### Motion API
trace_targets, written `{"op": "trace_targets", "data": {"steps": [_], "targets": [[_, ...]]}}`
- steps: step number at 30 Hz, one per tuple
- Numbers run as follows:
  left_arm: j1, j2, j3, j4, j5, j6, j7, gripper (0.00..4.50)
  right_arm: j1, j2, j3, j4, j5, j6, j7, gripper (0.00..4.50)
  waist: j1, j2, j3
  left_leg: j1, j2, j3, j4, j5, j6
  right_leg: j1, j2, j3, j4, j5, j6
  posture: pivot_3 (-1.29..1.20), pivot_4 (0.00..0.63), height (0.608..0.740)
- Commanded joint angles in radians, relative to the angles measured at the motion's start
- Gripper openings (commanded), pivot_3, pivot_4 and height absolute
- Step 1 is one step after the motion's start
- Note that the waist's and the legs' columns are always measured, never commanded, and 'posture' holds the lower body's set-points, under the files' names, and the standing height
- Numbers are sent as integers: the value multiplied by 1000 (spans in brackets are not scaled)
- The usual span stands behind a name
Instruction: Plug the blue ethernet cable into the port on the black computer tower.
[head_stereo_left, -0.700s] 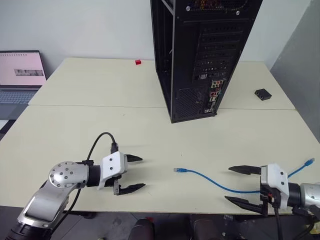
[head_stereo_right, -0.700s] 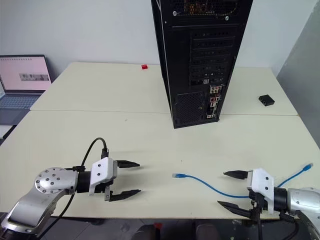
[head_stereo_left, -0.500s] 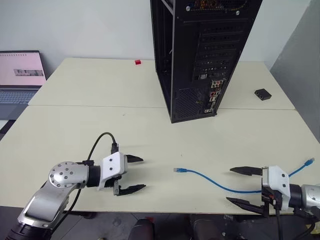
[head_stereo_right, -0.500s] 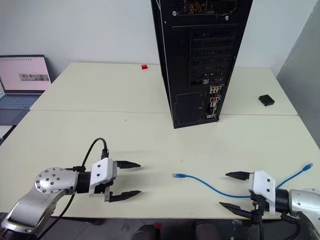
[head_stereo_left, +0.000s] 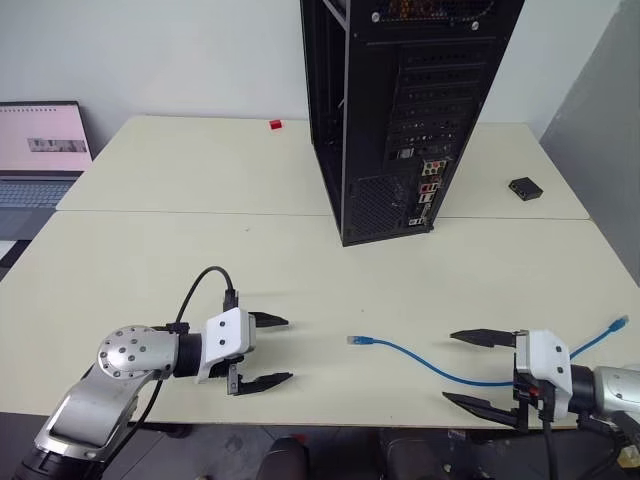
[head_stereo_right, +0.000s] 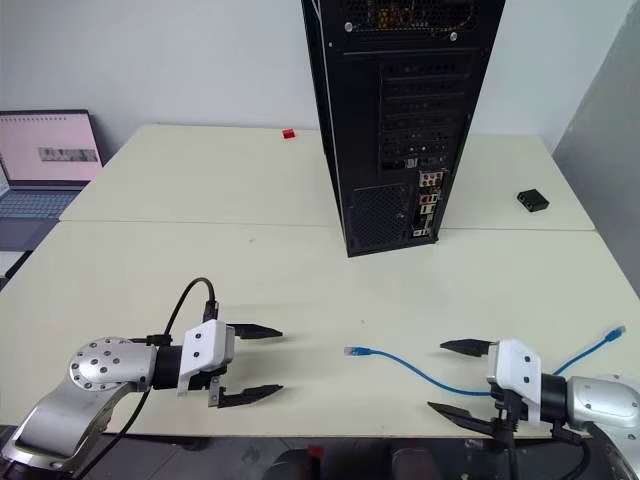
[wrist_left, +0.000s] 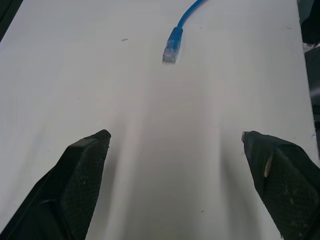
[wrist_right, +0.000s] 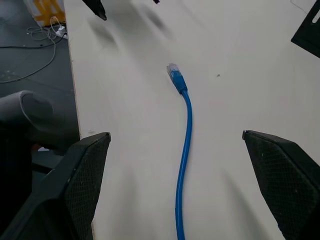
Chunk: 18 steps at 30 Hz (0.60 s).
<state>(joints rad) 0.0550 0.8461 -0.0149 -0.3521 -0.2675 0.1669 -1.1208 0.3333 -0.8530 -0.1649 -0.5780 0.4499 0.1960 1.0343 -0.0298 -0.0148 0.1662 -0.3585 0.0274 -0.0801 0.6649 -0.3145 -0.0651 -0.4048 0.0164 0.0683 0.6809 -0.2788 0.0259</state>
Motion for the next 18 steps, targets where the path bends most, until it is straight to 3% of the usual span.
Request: {"op": "trace_targets", "data": {"steps": [1,10,18], "targets": [[20,22,3,-57,1,7,2,4500,-52,7,43,-53,-29,57,-65,4485,0,0,0,0,0,0,0,0,0,0,0,0,0,0,0,0,150,740],[13,65,-15,-99,-55,78,-54,4500,-269,79,241,-37,-72,214,-168,4485,-1,0,0,0,0,0,0,0,0,0,0,0,0,0,0,0,150,740],[-50,28,-48,-96,-52,108,-25,4500,-457,220,436,176,-215,152,-188,4485,-2,0,0,0,0,0,0,0,0,-1,0,0,0,0,0,0,150,740]]}}
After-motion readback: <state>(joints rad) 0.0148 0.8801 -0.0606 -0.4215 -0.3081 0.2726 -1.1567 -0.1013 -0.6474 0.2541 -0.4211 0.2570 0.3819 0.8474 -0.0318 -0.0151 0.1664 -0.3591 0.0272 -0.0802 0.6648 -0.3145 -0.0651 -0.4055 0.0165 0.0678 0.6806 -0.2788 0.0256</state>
